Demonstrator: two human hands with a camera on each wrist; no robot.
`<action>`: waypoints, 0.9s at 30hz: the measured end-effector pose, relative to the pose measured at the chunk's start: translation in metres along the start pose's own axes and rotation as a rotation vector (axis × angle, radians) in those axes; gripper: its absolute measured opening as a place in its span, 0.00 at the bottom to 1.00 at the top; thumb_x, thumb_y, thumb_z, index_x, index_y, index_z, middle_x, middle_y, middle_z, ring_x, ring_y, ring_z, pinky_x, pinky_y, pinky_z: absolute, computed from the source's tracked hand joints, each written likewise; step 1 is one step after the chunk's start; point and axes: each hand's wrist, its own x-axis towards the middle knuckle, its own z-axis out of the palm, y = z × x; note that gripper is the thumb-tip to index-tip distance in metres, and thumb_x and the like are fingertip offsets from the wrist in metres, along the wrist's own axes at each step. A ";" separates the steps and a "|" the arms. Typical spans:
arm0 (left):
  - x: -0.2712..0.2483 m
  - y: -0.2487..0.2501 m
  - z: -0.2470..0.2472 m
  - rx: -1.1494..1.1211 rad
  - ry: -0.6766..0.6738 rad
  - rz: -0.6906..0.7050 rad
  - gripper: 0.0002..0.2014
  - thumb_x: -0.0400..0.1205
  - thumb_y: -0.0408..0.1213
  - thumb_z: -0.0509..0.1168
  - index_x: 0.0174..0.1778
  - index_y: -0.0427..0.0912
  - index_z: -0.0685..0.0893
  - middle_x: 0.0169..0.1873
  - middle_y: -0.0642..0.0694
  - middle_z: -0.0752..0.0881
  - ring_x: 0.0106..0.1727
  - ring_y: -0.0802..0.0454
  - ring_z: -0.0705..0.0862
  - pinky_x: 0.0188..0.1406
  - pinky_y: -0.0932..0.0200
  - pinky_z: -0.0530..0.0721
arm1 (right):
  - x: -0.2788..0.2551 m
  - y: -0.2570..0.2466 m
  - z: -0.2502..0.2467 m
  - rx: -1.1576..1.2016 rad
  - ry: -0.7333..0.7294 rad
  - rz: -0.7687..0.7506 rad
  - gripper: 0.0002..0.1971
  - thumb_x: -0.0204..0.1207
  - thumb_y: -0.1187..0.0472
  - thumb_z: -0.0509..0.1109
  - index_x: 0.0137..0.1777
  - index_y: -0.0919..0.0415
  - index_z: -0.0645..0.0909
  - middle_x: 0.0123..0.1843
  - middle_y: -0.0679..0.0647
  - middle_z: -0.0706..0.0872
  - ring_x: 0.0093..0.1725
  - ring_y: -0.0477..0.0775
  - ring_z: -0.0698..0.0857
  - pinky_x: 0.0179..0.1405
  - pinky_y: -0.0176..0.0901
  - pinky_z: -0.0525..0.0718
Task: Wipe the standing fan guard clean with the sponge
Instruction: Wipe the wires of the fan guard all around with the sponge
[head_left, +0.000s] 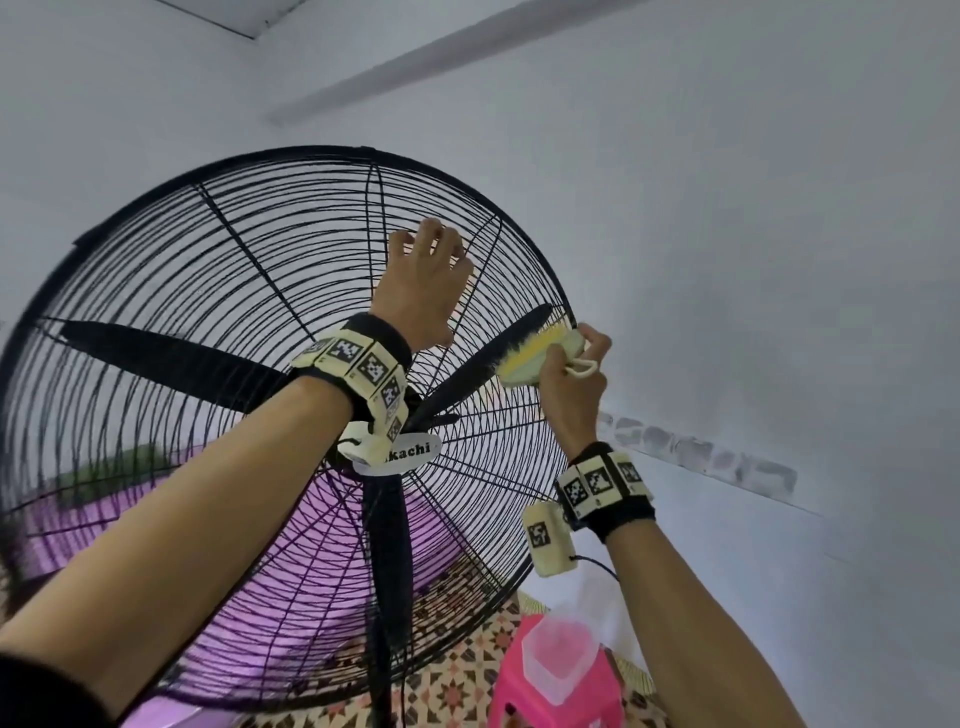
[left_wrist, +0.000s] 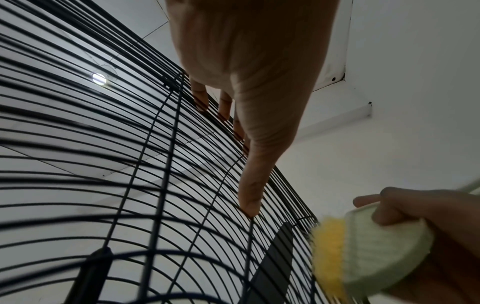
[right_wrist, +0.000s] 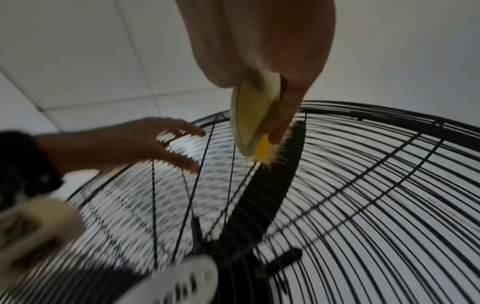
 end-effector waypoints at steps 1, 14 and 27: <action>0.000 0.001 0.000 0.004 0.002 -0.002 0.44 0.71 0.57 0.81 0.80 0.46 0.72 0.79 0.41 0.66 0.85 0.35 0.59 0.79 0.34 0.67 | -0.007 0.001 0.003 -0.012 -0.070 -0.004 0.15 0.85 0.65 0.61 0.70 0.57 0.67 0.42 0.52 0.84 0.29 0.41 0.84 0.22 0.35 0.82; -0.002 0.003 -0.001 0.016 0.014 -0.022 0.40 0.72 0.52 0.80 0.78 0.44 0.73 0.79 0.40 0.66 0.84 0.36 0.60 0.77 0.33 0.70 | -0.082 0.026 0.031 0.074 -0.323 -0.054 0.15 0.84 0.66 0.61 0.66 0.52 0.64 0.38 0.61 0.84 0.29 0.55 0.82 0.21 0.54 0.82; -0.002 -0.003 -0.003 -0.005 0.008 -0.028 0.44 0.69 0.56 0.82 0.79 0.44 0.74 0.78 0.40 0.68 0.83 0.36 0.61 0.76 0.32 0.70 | -0.084 0.021 0.019 0.046 -0.346 -0.019 0.18 0.85 0.67 0.61 0.71 0.53 0.64 0.40 0.53 0.82 0.34 0.55 0.84 0.24 0.61 0.87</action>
